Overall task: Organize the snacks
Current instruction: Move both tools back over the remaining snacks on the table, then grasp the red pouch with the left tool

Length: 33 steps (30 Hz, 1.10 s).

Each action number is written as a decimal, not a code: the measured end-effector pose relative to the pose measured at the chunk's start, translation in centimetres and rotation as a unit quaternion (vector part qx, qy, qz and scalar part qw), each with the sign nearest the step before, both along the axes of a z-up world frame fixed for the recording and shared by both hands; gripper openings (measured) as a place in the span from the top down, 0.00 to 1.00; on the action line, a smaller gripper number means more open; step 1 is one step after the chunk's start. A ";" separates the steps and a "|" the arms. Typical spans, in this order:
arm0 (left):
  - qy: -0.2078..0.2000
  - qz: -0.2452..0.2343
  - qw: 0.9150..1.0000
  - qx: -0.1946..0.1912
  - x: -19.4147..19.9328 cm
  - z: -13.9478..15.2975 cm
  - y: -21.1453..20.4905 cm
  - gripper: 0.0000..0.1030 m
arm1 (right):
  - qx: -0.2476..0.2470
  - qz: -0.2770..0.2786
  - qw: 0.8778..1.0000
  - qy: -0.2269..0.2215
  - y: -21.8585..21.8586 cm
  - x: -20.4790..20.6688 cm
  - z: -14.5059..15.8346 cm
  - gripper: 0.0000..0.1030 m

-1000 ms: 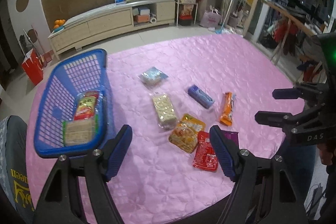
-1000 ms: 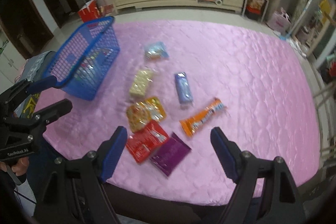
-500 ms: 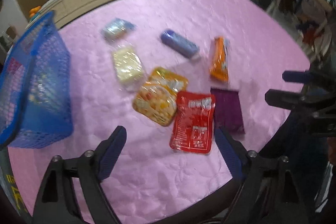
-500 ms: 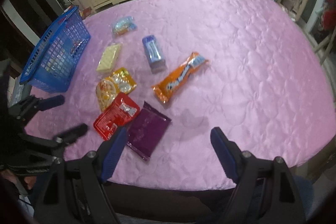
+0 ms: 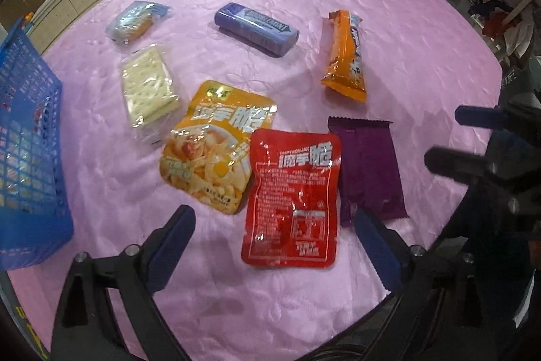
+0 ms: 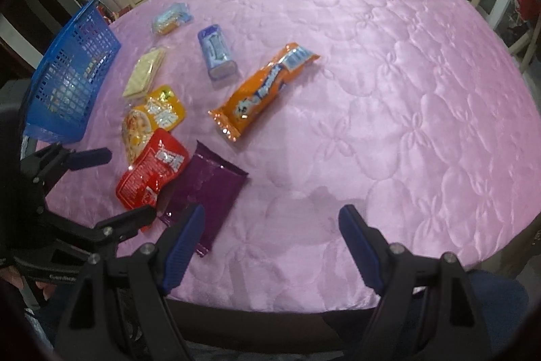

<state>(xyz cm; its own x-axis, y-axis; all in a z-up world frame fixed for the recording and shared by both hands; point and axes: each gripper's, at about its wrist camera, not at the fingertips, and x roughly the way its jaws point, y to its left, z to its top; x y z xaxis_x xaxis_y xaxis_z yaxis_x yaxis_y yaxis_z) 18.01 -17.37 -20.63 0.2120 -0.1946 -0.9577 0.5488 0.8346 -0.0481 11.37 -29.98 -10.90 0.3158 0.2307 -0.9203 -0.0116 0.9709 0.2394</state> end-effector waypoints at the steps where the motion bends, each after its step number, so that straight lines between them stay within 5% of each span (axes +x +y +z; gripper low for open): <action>1: 0.002 -0.002 1.000 -0.002 0.2 -0.3 -0.2 0.09 | 0.001 0.001 1.000 0.002 0.1 0.1 -0.2 0.18; 28: 0.025 0.022 0.999 0.033 1.8 -2.9 -1.3 0.09 | 0.015 -0.015 1.000 0.013 -0.2 0.8 -1.0 0.18; 31: 0.021 0.024 0.999 0.028 1.8 -2.4 -1.3 0.18 | 0.017 -0.019 1.000 0.015 -0.4 0.7 -1.0 0.18; 33: 0.015 0.023 0.999 0.031 1.9 -1.5 -1.1 0.37 | 0.019 -0.024 0.999 0.015 -0.7 0.6 -1.0 0.18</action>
